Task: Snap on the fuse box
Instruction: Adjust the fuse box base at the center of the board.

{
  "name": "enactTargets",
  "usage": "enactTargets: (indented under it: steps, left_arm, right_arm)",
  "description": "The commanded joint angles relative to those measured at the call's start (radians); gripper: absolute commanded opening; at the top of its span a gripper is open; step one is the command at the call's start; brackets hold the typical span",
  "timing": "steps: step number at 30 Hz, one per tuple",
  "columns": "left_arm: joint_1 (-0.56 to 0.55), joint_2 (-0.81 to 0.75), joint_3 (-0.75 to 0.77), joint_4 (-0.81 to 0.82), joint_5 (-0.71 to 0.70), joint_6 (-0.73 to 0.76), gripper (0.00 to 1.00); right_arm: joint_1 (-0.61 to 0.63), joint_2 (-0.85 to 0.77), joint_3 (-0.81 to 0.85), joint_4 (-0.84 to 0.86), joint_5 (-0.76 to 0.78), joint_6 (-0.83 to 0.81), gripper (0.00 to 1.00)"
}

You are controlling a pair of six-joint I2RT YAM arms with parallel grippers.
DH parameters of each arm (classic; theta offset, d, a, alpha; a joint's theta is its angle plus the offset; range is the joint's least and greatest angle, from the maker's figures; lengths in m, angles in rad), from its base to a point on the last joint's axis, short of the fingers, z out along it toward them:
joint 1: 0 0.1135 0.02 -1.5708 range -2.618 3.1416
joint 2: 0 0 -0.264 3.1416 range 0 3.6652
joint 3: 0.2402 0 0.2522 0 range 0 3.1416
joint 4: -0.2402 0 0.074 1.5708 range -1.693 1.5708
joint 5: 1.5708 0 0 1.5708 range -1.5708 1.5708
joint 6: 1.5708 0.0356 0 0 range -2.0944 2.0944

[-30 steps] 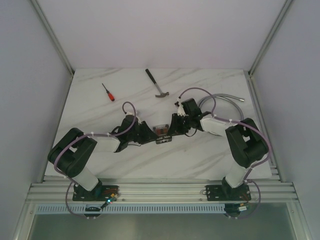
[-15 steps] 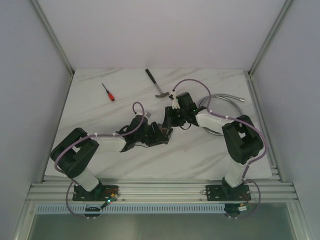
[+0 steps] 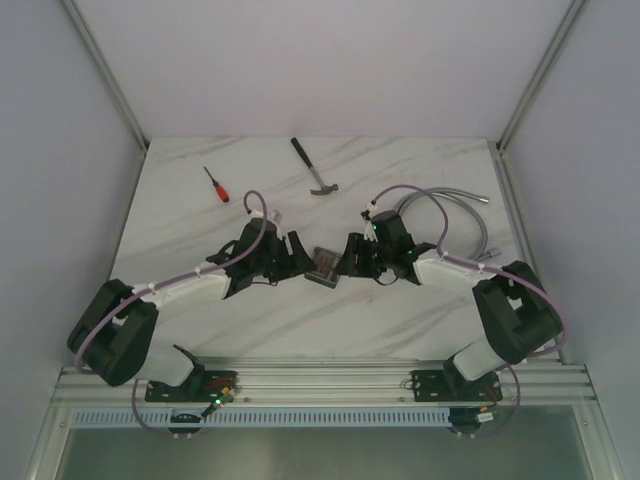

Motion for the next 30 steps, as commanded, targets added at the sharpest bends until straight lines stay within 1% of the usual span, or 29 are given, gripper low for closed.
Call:
enactTargets:
  steps: [1, 6, 11, 14, 18, 22, 27, 30]
  left_arm:
    - [0.027, 0.103, 0.072, -0.079, 0.01, 0.131, 0.74]
    - [0.042, 0.174, 0.116, -0.068, 0.02, 0.173, 0.69]
    - [0.055, 0.222, 0.127, -0.039, 0.077, 0.178, 0.63]
    - [0.056, 0.237, 0.125, -0.03, 0.094, 0.179, 0.57]
    - [0.056, 0.255, 0.105, -0.004, 0.13, 0.173, 0.5]
    - [0.054, 0.288, 0.061, 0.055, 0.184, 0.149, 0.39]
    - [0.039, 0.3, 0.002, 0.121, 0.221, 0.112, 0.33]
    - [0.015, 0.305, -0.014, 0.128, 0.214, 0.103, 0.31]
  right_arm:
    - [0.026, -0.018, -0.074, 0.158, -0.045, 0.149, 0.56]
    - [0.032, 0.002, -0.124, 0.276, -0.057, 0.226, 0.55]
    - [0.039, 0.064, -0.124, 0.323, -0.069, 0.251, 0.53]
    - [0.038, 0.079, -0.123, 0.325, -0.064, 0.255, 0.49]
    - [0.04, 0.102, -0.117, 0.299, -0.063, 0.246, 0.41]
    - [0.041, 0.139, -0.101, 0.253, -0.059, 0.221, 0.37]
    - [0.047, 0.171, -0.067, 0.177, -0.021, 0.182, 0.34]
    - [0.056, 0.2, -0.032, 0.095, 0.023, 0.149, 0.34]
